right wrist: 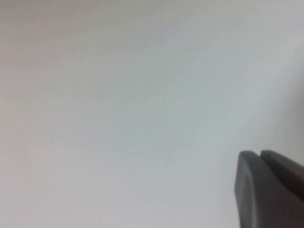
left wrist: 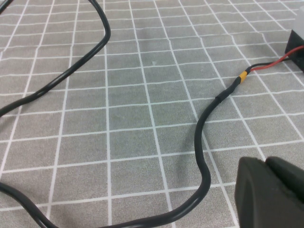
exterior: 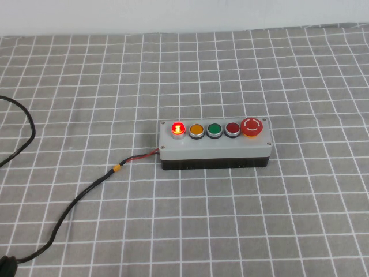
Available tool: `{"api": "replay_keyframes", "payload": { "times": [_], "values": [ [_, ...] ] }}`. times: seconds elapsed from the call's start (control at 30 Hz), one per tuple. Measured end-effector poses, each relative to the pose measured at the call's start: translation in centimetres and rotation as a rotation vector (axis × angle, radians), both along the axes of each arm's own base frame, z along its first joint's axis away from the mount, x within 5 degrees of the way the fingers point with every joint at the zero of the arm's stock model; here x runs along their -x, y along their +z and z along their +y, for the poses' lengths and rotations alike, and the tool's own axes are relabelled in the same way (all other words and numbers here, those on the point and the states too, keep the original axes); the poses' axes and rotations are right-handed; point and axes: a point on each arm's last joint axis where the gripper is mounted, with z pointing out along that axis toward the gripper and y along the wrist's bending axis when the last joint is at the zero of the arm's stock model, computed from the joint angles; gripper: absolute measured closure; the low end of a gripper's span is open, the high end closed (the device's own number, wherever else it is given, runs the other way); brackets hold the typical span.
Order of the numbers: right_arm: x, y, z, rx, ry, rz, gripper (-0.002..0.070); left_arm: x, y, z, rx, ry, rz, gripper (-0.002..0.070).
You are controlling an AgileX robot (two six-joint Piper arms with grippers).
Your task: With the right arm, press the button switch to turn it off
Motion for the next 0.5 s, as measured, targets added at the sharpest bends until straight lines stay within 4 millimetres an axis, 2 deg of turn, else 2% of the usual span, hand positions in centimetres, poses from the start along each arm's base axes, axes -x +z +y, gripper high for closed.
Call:
{"api": "replay_keyframes", "payload": {
  "times": [0.1, 0.2, 0.33, 0.5],
  "values": [
    [0.0, 2.9, -0.1, -0.04, 0.02, 0.054, 0.0692, 0.0, 0.0, 0.0, 0.0, 0.0, 0.0, 0.0678],
    [-1.4, 5.6, -0.2, -0.066, 0.017, 0.157, 0.0692, 0.0, 0.0, 0.0, 0.0, 0.0, 0.0, 0.0678],
    [-4.9, 7.7, -0.3, -0.082, -0.021, 0.396, 0.0692, 0.0, 0.0, 0.0, 0.0, 0.0, 0.0, 0.0678],
    [-10.3, 7.9, -0.5, -0.085, -0.089, 0.771, 0.0692, 0.0, 0.0, 0.0, 0.0, 0.0, 0.0, 0.0678]
  ]
}}
